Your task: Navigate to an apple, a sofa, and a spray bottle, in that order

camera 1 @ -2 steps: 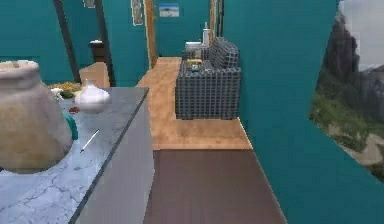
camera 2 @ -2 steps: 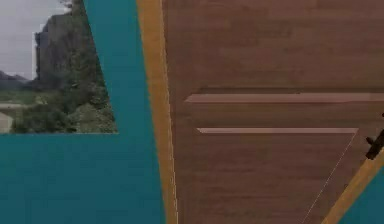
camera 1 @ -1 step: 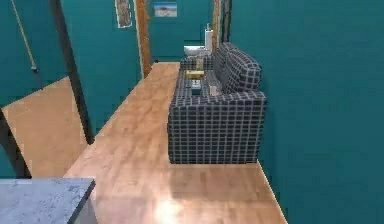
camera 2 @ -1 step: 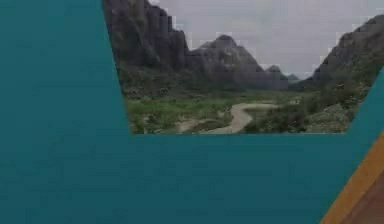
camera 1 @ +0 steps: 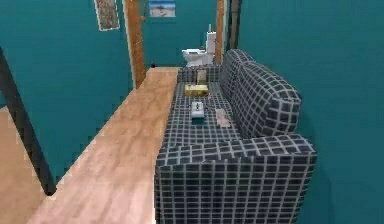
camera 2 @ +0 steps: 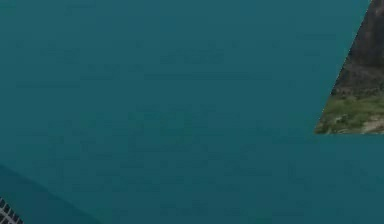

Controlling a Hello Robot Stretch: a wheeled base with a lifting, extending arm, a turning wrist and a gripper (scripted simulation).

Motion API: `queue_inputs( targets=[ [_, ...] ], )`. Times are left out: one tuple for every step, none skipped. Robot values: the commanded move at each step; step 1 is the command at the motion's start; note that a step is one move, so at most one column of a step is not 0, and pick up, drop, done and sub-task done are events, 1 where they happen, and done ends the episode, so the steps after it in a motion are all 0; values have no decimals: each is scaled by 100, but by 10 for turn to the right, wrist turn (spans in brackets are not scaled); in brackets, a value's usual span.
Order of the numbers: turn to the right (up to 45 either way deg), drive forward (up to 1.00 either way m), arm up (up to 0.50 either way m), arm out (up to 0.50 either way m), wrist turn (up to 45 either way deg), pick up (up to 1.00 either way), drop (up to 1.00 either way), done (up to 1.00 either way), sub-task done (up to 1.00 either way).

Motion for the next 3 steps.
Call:
queue_inputs(
  targets=[
    [-450,0,0,0,0,0,0,0,0],
    [-150,0,0,0,0,0,0,0,0],
    [0,55,0,0,0,0,0,0,0]
  ],
)
